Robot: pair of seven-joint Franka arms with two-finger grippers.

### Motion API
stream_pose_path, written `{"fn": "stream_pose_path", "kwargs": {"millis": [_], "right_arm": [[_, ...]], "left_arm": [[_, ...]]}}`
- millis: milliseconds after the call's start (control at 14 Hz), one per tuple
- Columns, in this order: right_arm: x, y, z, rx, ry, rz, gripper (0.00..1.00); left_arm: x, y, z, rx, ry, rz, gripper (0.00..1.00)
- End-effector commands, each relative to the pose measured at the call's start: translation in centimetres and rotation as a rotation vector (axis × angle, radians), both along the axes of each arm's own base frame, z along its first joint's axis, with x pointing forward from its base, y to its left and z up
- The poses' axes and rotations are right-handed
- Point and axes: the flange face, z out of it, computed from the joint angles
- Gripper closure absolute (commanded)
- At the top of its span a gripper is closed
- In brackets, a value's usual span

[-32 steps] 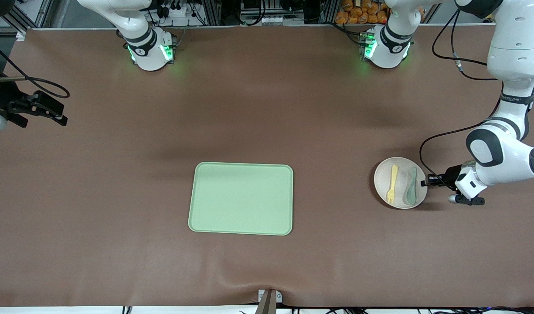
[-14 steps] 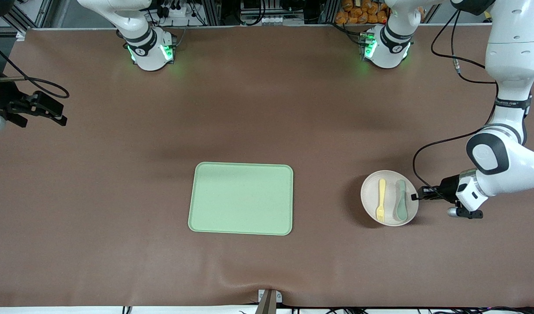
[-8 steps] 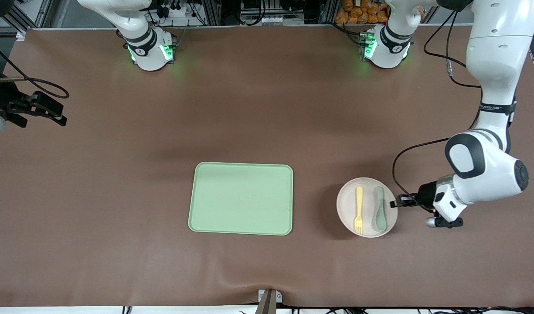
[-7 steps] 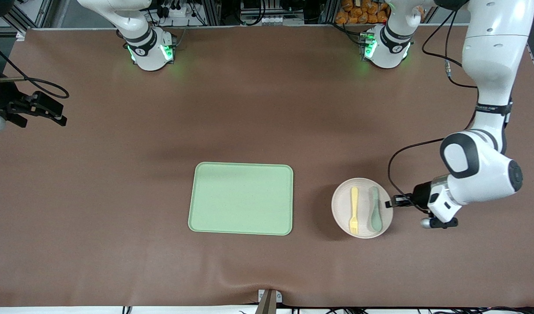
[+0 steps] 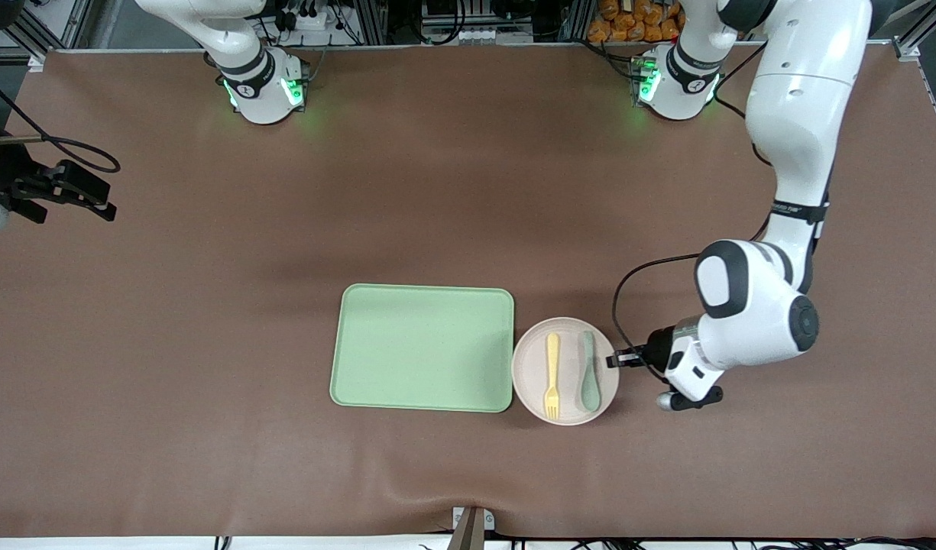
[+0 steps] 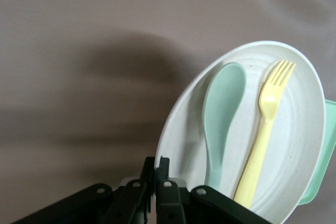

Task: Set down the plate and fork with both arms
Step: 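Carry the plate with the left gripper onto the green tray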

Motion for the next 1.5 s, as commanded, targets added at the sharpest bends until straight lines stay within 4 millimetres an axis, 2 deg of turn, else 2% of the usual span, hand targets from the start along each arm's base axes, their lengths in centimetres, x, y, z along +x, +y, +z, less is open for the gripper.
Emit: {"fn": "stream_pose_path", "kwargs": {"millis": [0,286,429,500,857,1000,1071,1286,1429], "right_arm": [[0.0,-0.4,0.1,0.008,0.005,-0.012,0.0],[0.0,-0.4,0.1,0.008,0.005,-0.012,0.0],[0.0,-0.5,0.1,0.009,0.006,-0.013,0.0],[0.0,-0.5,0.0,0.009,0.008,-0.015,0.0],[-0.2,-0.7,-0.1,0.009,0.022,-0.018,0.0],[-0.2,-1.2,-0.2,0.009,0.026,-0.027,0.0],[-0.2,-1.3,-0.3,0.009,0.028,-0.028,0.0],[-0.1,-1.5,-0.5,0.011,0.034,-0.031,0.0],[-0.2,-1.5,-0.5,0.011,0.037,-0.033,0.0]], "left_arm": [[1.3,-3.5,0.1,-0.015,-0.005,0.048,1.0],[0.7,-9.3,-0.8,-0.02,-0.04,0.087,1.0],[0.1,-11.4,-1.6,-0.019,-0.07,0.079,1.0],[-0.4,-12.6,-2.6,-0.014,-0.076,0.071,1.0],[-2.3,-16.8,-5.1,-0.011,-0.092,0.087,1.0],[-3.0,-17.8,-6.1,-0.01,-0.079,0.109,1.0],[-3.7,-19.1,-6.2,-0.008,-0.084,0.103,1.0],[-4.6,-20.2,-6.7,-0.002,-0.078,0.088,1.0],[-5.3,-21.0,-7.8,0.007,-0.068,0.069,1.0]]}}
